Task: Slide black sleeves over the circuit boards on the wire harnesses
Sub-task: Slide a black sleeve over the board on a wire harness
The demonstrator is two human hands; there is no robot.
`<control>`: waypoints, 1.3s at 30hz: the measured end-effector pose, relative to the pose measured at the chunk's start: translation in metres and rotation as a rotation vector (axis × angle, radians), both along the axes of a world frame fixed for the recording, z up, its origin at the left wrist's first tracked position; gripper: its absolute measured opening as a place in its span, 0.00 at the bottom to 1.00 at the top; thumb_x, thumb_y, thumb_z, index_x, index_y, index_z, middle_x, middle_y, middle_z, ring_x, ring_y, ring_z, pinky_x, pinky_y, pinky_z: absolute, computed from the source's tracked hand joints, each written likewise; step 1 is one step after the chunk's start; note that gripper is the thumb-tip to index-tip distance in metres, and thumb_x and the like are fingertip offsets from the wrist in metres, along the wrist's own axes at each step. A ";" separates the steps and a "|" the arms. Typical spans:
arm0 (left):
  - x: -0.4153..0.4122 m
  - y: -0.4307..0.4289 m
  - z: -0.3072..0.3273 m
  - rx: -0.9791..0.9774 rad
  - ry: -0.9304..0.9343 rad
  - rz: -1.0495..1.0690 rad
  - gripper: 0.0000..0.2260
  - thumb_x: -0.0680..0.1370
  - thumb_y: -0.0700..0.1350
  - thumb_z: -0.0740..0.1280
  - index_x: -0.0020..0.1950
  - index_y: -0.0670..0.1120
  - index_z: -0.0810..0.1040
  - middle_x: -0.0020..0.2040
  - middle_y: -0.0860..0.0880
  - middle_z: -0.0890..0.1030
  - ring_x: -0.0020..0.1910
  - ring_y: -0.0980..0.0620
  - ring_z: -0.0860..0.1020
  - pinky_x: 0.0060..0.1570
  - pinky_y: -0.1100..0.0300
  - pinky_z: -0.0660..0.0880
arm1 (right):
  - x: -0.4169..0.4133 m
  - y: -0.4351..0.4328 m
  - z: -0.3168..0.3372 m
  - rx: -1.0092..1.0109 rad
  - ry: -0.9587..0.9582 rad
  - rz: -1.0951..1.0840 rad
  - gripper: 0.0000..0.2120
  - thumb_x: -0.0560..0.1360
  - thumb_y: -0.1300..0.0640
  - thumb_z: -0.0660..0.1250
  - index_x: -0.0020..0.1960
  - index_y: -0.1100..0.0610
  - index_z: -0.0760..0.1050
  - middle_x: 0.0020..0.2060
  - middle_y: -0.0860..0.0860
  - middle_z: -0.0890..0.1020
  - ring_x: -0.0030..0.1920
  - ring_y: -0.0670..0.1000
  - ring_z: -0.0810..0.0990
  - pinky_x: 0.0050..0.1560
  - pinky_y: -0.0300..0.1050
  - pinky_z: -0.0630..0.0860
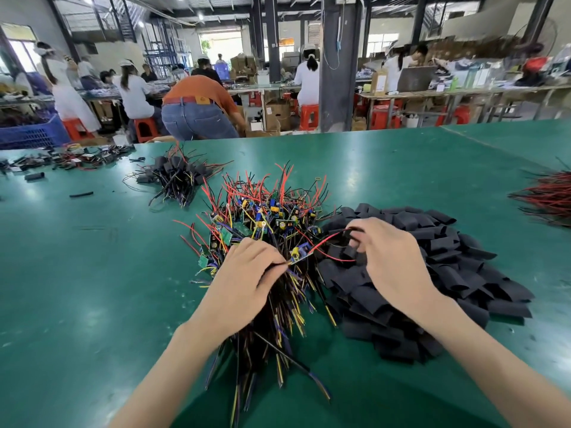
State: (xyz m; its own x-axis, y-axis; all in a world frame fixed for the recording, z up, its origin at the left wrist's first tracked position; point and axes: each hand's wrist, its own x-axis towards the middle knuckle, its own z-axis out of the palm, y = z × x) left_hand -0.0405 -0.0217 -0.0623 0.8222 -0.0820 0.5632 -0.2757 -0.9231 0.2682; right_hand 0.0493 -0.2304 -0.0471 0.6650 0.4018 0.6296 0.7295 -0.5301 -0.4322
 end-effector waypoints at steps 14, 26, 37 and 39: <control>-0.004 -0.006 -0.002 -0.327 0.082 -0.018 0.08 0.77 0.62 0.57 0.46 0.60 0.71 0.40 0.53 0.78 0.39 0.57 0.73 0.42 0.59 0.68 | 0.007 -0.003 -0.001 -0.281 0.018 0.233 0.25 0.71 0.59 0.71 0.67 0.55 0.71 0.55 0.51 0.79 0.57 0.52 0.73 0.63 0.39 0.61; -0.004 -0.012 0.000 -0.160 -0.029 0.022 0.16 0.75 0.60 0.62 0.50 0.50 0.80 0.41 0.67 0.72 0.44 0.56 0.71 0.51 0.62 0.63 | -0.005 0.000 0.004 -0.275 0.074 0.195 0.32 0.67 0.55 0.75 0.68 0.43 0.69 0.57 0.40 0.80 0.61 0.49 0.73 0.64 0.40 0.65; -0.004 -0.016 -0.001 -0.171 -0.078 0.026 0.13 0.75 0.55 0.64 0.51 0.48 0.81 0.41 0.69 0.70 0.43 0.58 0.68 0.49 0.60 0.63 | -0.010 0.004 -0.002 -0.171 0.124 0.285 0.28 0.68 0.57 0.75 0.65 0.45 0.72 0.54 0.45 0.80 0.54 0.49 0.77 0.58 0.43 0.70; -0.004 -0.015 -0.001 -0.158 -0.085 0.034 0.14 0.75 0.55 0.64 0.51 0.48 0.81 0.40 0.67 0.70 0.42 0.58 0.68 0.49 0.60 0.63 | -0.009 0.004 -0.001 -0.133 0.153 0.295 0.27 0.67 0.57 0.75 0.63 0.42 0.72 0.52 0.42 0.80 0.51 0.51 0.79 0.54 0.45 0.71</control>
